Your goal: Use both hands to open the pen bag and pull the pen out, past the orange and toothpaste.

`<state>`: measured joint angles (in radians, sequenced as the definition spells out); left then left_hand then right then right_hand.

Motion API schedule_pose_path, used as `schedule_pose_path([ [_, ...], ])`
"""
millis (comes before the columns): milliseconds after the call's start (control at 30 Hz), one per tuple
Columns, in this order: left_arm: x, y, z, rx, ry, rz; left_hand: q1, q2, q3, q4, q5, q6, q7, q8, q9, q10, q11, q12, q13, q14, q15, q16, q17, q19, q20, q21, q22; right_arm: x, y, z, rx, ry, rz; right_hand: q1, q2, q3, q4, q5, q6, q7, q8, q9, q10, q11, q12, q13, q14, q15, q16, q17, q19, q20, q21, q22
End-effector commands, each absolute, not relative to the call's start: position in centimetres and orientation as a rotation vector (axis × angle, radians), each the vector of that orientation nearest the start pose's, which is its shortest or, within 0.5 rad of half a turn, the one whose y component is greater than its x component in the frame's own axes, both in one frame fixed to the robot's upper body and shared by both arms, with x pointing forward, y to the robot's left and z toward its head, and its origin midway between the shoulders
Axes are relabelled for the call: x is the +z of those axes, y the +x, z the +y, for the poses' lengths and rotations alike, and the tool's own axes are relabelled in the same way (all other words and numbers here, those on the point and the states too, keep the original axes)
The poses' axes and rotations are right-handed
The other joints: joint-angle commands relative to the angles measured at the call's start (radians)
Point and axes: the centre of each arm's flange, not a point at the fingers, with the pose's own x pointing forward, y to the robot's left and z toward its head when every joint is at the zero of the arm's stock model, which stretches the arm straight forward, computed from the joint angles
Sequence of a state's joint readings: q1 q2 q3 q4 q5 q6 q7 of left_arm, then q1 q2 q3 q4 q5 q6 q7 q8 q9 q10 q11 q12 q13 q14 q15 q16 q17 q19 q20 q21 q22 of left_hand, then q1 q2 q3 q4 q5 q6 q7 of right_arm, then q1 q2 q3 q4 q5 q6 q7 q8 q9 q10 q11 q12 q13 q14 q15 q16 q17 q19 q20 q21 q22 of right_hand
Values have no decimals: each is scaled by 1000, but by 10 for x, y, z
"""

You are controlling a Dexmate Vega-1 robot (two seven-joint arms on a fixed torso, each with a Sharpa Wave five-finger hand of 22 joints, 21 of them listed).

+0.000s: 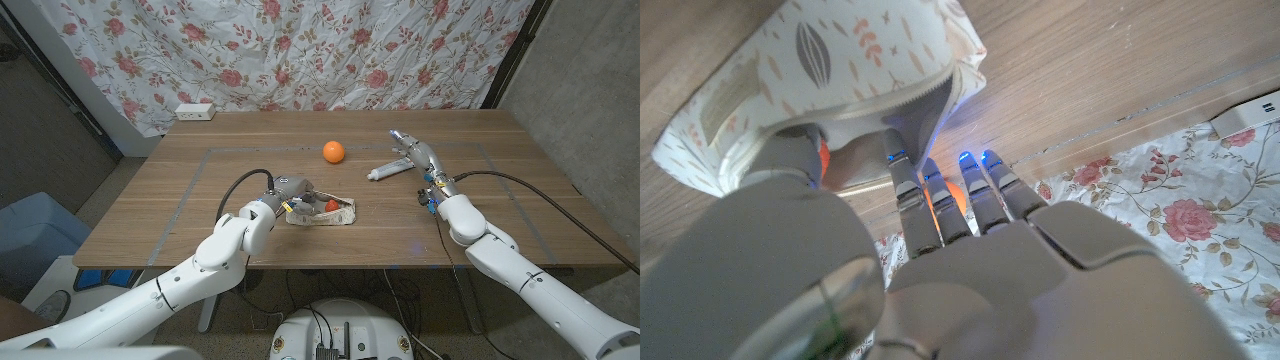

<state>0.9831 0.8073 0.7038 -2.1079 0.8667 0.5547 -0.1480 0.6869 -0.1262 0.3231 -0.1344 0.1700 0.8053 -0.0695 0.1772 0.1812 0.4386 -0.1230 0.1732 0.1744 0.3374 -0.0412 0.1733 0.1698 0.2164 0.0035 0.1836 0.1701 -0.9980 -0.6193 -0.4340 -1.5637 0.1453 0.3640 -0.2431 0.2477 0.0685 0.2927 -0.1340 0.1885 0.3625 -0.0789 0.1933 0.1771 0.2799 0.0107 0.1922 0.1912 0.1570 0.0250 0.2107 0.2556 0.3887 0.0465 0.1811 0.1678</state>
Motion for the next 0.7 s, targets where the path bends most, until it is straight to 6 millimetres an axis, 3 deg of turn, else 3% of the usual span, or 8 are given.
schedule_pose_path([
  [33, -62, 535, 164, -3, 1543, -487, -16, 2, -5, 0, 5, -13, 3, 1, 3, -26, 12, -2, 6, -23, -64, -3, 2, -19, 3, -6, 1, -46, 580, -228, 136, -516, -786, 14, -8, 1, -10, -1, 10, 3, 0, 3, -10, -2, -4, 2, -11, 2, -5, 0, -11, 1, -2, 1],
  [600, -66, 538, 165, -26, 1494, -499, -36, 9, -14, 0, 5, -37, 12, 1, 3, -72, 34, 2, 5, -67, -37, -3, 2, -54, 8, -7, 1, -42, 567, -217, 154, -671, -790, 76, -48, 11, -45, -1, 30, -7, 9, 6, -52, -9, -9, 2, -35, 3, -12, -16, -34, 3, -2, -1],
  [700, -66, 539, 164, -30, 1487, -510, -38, 9, -15, 0, 5, -41, 12, 1, 2, -76, 36, 2, 5, -70, -35, -3, 2, -57, 8, -7, 1, -41, 564, -216, 160, -690, -794, 92, -58, 13, -49, 0, 24, -8, 8, 7, -65, -20, -11, 2, -40, 3, -13, -19, -41, 3, -2, -1],
])
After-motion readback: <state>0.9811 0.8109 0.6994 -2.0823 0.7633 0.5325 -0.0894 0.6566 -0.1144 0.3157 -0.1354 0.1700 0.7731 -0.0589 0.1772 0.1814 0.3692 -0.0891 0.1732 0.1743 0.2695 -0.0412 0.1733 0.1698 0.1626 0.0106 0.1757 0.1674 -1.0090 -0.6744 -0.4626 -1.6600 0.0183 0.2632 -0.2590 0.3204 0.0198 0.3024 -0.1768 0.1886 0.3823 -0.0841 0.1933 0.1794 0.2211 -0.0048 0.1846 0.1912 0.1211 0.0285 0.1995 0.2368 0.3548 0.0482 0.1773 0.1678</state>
